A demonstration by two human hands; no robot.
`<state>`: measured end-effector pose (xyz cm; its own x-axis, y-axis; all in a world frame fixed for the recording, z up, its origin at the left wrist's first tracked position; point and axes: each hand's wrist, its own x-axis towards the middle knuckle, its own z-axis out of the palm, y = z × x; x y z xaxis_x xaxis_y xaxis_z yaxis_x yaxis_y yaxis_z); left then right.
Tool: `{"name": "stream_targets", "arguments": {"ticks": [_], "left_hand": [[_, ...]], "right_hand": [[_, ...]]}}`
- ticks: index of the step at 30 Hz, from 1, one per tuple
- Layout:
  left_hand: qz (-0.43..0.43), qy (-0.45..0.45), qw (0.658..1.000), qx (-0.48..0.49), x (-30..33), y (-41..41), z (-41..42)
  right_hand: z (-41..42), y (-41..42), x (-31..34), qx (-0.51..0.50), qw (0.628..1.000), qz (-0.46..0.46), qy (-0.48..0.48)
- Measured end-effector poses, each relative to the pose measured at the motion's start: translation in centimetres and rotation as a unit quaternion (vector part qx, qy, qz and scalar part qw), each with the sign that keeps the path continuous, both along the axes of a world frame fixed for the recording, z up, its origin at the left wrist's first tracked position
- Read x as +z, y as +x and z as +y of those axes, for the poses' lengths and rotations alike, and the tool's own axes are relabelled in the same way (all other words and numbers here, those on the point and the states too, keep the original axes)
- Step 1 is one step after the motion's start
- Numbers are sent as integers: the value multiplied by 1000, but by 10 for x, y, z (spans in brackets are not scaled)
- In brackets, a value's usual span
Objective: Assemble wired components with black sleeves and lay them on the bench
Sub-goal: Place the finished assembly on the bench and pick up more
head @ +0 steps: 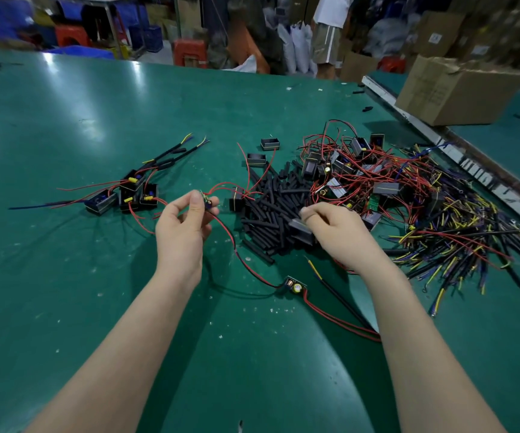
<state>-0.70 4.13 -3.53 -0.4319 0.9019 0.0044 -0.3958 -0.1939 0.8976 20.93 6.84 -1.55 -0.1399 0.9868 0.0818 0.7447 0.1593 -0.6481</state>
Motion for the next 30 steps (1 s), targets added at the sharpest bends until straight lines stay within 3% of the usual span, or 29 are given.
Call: {"name": "stream_targets", "arguments": {"ticks": [2, 5, 11, 15, 18, 21, 26, 30], "left_hand": [[2, -6, 1000, 5, 0, -1, 1], [-10, 0, 1000, -9, 1, -1, 1], [-55, 5, 994, -89, 5, 5, -1], [-102, 0, 988, -119, 4, 8, -1], [-107, -3, 986, -127, 1, 9, 1], [-117, -4, 984, -134, -2, 7, 3], [-171, 22, 970, -170, -3, 4, 7], [-190, 20, 960, -206, -3, 6, 8]], "right_hand": [[1, 3, -2, 0, 999, -45, 10], [3, 7, -3, -1, 1000, -31, -6], [2, 9, -4, -49, 993, -107, 3], [4, 6, 0, -157, 974, -139, 86], [25, -2, 6, -165, 959, -148, 177], [65, -7, 16, -108, 934, -252, 231], [119, -1, 20, -24, 855, -482, 189], [131, 1, 19, -43, 815, -553, 167]]}}
